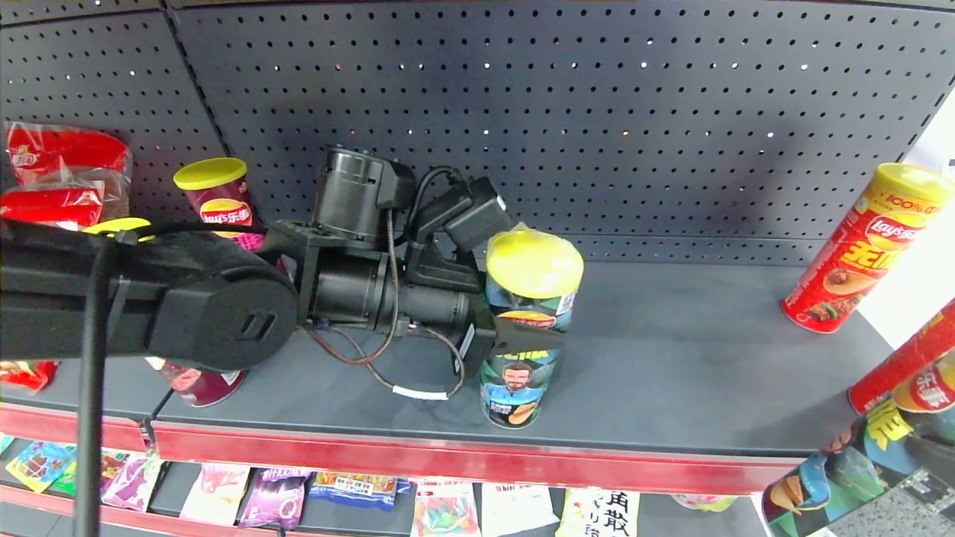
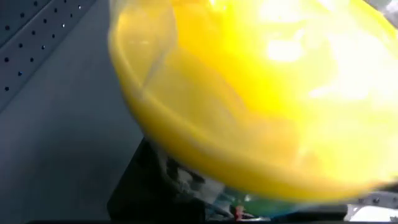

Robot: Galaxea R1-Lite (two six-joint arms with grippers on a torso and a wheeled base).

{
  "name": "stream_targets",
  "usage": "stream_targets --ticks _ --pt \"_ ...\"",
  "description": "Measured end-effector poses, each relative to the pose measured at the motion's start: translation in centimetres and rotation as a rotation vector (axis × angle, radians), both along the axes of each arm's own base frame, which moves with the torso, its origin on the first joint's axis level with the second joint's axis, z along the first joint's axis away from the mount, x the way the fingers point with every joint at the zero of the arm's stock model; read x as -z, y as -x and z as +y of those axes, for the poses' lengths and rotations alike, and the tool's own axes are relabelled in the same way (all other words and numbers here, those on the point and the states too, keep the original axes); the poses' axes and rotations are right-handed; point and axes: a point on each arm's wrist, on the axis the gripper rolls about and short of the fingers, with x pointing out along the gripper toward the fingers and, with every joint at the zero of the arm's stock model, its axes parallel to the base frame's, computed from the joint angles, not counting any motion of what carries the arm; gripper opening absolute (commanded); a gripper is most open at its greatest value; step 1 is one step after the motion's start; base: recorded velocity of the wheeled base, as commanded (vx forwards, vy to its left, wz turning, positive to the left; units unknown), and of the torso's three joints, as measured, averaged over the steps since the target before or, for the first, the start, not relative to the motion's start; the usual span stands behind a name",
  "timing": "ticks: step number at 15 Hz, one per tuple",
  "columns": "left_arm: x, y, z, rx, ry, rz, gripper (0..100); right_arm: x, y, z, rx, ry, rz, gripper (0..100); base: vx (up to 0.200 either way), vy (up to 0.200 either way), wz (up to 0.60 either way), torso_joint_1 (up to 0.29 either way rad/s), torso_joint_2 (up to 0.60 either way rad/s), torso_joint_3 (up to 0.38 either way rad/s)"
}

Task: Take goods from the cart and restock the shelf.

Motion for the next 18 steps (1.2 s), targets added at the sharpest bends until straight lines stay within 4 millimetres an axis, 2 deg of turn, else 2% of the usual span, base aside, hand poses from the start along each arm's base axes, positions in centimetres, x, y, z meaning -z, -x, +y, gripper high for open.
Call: stream_targets --ticks 5,12,13,18 --pt "0.3 1.4 0.2 0.020 0.004 0.004 0 0.0 0.2 0.0 0.000 -0.001 -0.003 0 0.000 0.000 0.00 0.000 0.00 0.000" --pt "1.4 1.8 0.6 0.016 0.001 0.006 0 0.0 0.3 -0.1 -0.001 -0.001 -0.006 0 0.000 0.000 0.00 0.000 0.00 0.000" --pt "1.4 1.8 0.6 0.016 0.003 0.004 100 -0.1 0.2 -0.1 -0.001 -0.002 -0.006 0 0.000 0.000 0.00 0.000 0.00 0.000" --pt "1.7 1.8 0.6 0.009 0.001 0.005 100 -0.7 -0.4 0.1 -0.005 -0.001 -0.004 0 0.000 0.000 0.00 0.000 0.00 0.000"
